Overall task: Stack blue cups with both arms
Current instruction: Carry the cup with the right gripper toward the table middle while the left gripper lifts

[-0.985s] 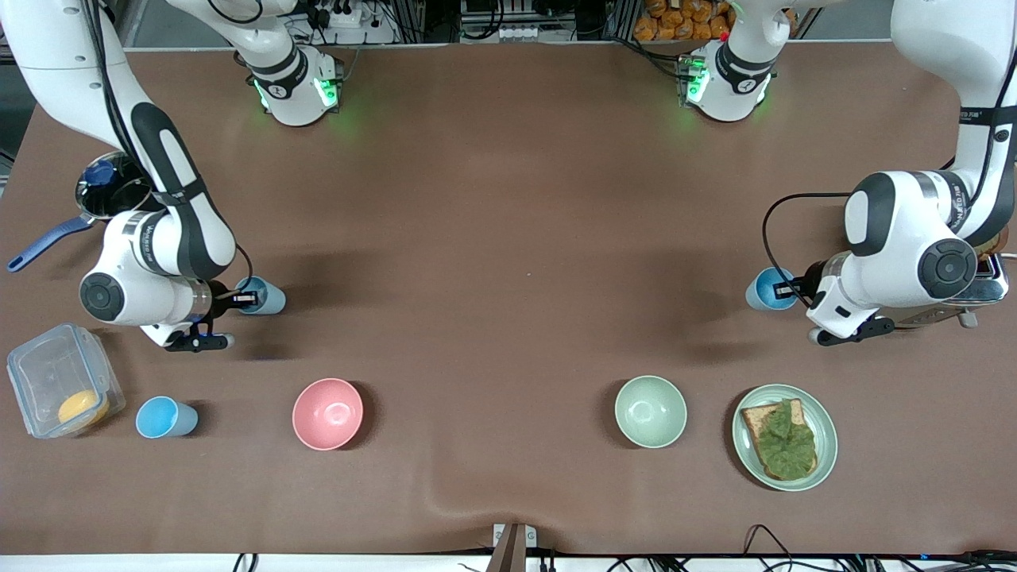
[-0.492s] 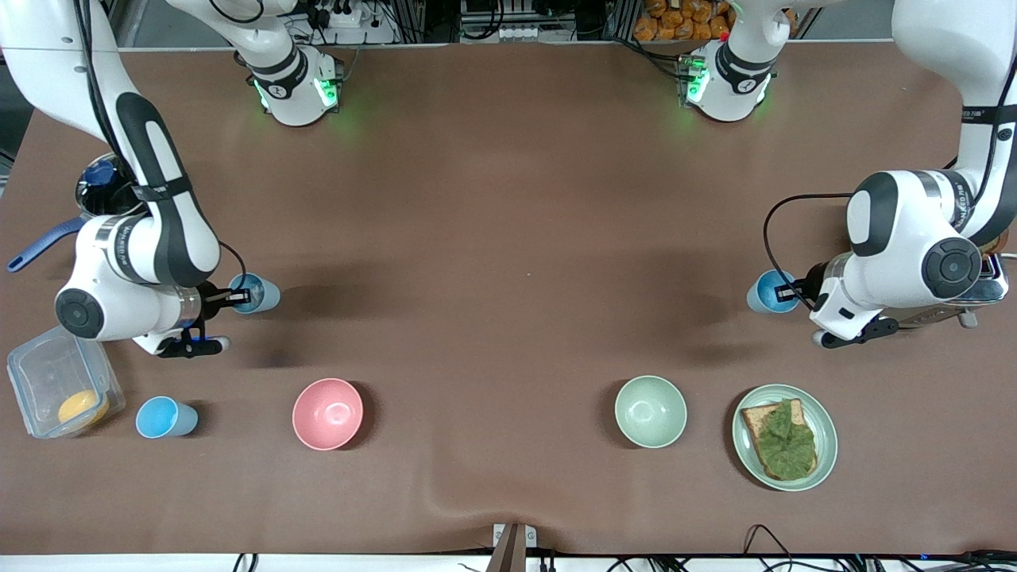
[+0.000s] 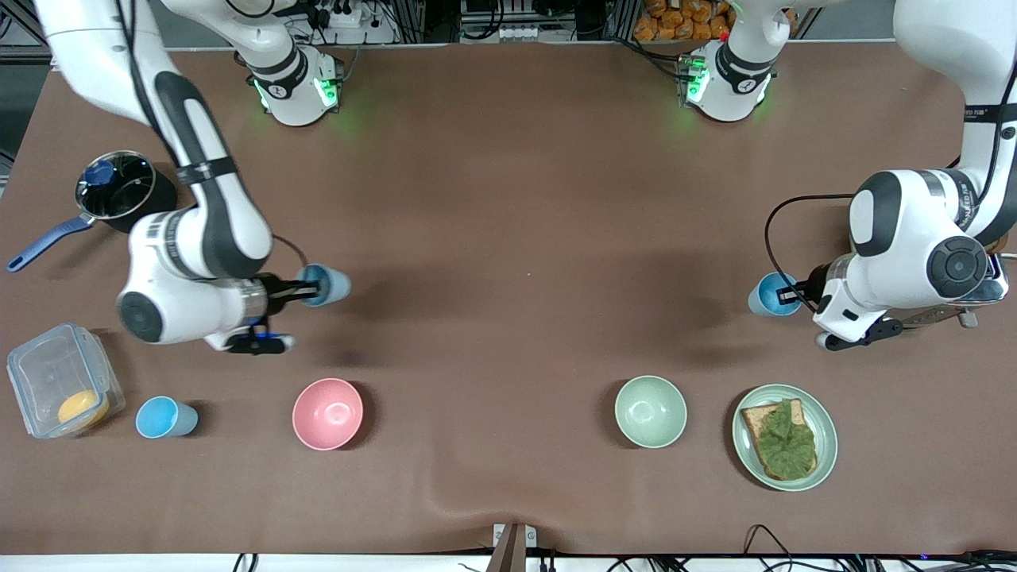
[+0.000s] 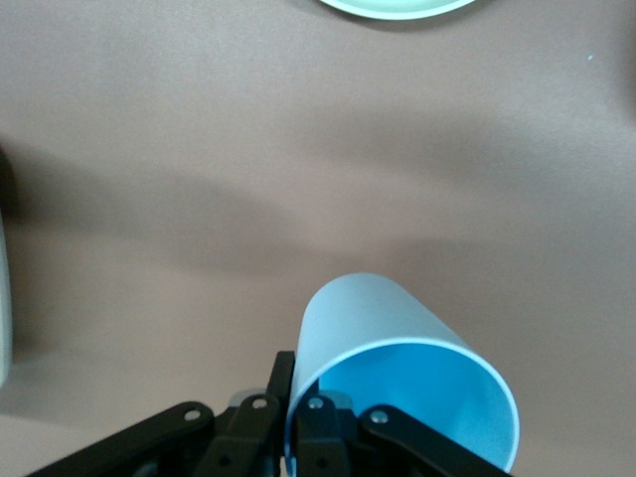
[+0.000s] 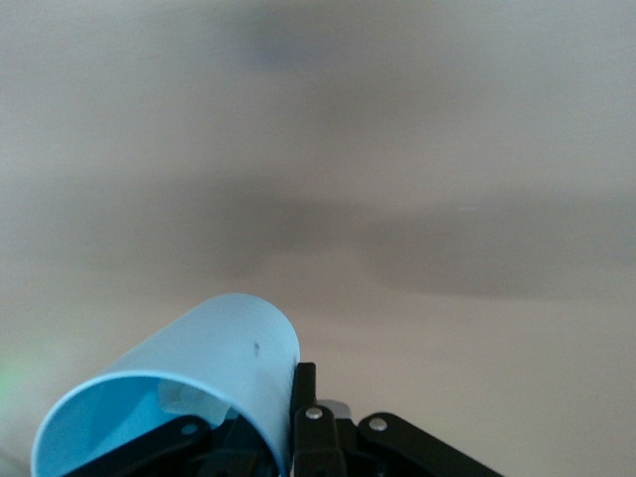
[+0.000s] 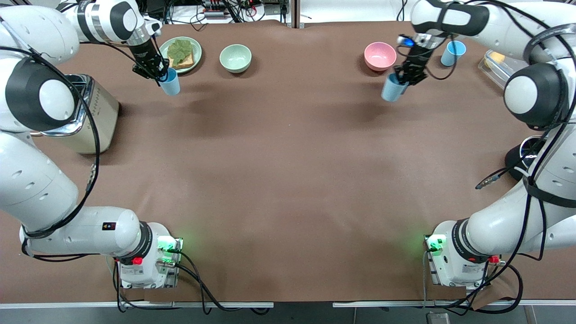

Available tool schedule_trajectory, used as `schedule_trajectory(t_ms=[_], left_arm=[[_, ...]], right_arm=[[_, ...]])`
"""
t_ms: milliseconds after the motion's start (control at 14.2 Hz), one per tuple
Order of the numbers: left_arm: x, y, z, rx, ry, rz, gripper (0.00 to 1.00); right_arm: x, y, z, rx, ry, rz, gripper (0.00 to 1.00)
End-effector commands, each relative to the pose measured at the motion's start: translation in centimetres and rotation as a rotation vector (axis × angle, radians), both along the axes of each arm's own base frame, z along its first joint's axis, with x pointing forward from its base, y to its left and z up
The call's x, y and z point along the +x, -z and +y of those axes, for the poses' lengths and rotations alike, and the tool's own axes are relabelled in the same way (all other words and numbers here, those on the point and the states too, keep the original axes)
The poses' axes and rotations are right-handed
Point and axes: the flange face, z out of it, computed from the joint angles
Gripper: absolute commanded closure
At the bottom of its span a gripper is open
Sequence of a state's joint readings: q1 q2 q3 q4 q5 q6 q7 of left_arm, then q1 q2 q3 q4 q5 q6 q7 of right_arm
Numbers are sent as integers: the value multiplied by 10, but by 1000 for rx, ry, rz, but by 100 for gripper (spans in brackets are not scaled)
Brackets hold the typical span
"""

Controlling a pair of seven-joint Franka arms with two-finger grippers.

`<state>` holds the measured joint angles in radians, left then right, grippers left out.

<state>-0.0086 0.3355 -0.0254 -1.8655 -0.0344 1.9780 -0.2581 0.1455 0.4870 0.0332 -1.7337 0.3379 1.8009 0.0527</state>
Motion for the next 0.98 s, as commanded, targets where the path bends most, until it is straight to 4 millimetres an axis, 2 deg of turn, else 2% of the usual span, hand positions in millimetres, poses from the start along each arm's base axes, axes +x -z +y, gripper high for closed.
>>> schedule_trajectory(t_ms=[0,211,352,563,633,774,915], left_arm=[[0,-10,-5,-17,-34,-5,100],[0,-10,-6,-16,-40,-6,100],[2,-11,-7,-15,-43,-10,100],[3,-11,-10,-13,-51,-11,100],[3,-10,-10,-13,-51,-10,100],[3,-9,-10,-13,-53,-9,100],[3,-9,-11,-13,-51,-11,100]], right_arm=[[-13,-7,67,-16,72,8,100],[-44,-11,176,-59,76,-71,100],[-54,-8,218,-42,116,-136,100],[-79,12,278,-38,213,-189,100],[-89,24,293,-42,226,-202,100],[-101,48,311,-48,211,-237,100],[-107,58,317,-56,196,-238,100]])
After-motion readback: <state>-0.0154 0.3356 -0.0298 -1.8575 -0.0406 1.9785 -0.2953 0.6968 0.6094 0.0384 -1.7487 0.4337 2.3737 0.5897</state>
